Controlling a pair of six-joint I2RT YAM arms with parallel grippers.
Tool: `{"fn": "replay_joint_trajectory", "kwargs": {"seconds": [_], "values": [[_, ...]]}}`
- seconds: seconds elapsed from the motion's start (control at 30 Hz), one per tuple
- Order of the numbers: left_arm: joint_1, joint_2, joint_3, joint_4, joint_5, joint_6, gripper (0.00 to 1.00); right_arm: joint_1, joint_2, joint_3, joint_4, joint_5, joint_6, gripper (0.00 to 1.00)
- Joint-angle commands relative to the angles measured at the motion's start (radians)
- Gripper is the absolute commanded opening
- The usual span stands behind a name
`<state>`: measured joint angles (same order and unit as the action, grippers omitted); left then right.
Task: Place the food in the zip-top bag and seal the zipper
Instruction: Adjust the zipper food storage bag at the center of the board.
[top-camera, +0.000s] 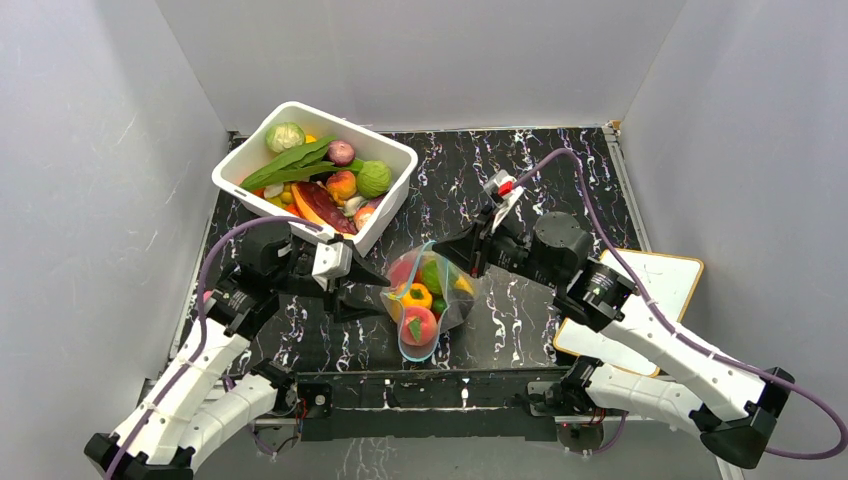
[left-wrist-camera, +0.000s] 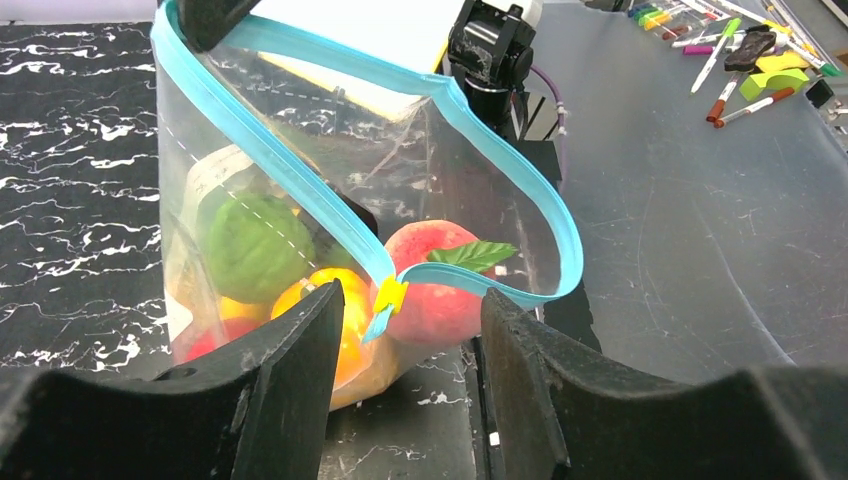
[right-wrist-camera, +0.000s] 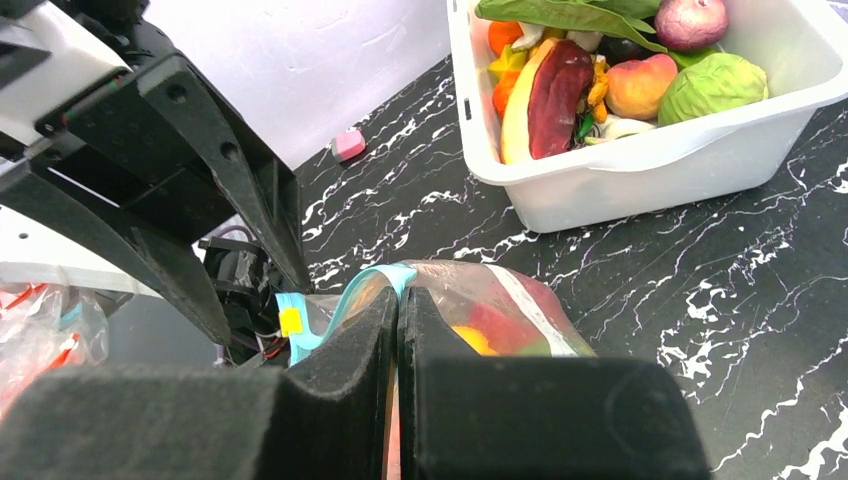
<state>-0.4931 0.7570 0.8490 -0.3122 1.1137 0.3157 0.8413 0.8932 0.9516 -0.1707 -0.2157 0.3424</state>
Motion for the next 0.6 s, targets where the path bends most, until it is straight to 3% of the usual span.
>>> {"fn": "replay_joint_trajectory", "kwargs": {"seconds": [0.0,0.27,0.57], "values": [[-0.002,-0.004,-0.020,0.031,0.027,0.066,0.51,-0.004,0.001,0.019,0.144,-0.004,0.010,0.00],[-0.002,0.025,-0.009,-0.074,-0.008,0.173,0.48,-0.004,-0.001,0.010,0.167,0.009,0.033,0.00],[-0.002,0.036,-0.053,-0.002,0.008,0.175,0.45,-0.004,-0.013,-0.008,0.186,0.025,0.067,0.00]]}}
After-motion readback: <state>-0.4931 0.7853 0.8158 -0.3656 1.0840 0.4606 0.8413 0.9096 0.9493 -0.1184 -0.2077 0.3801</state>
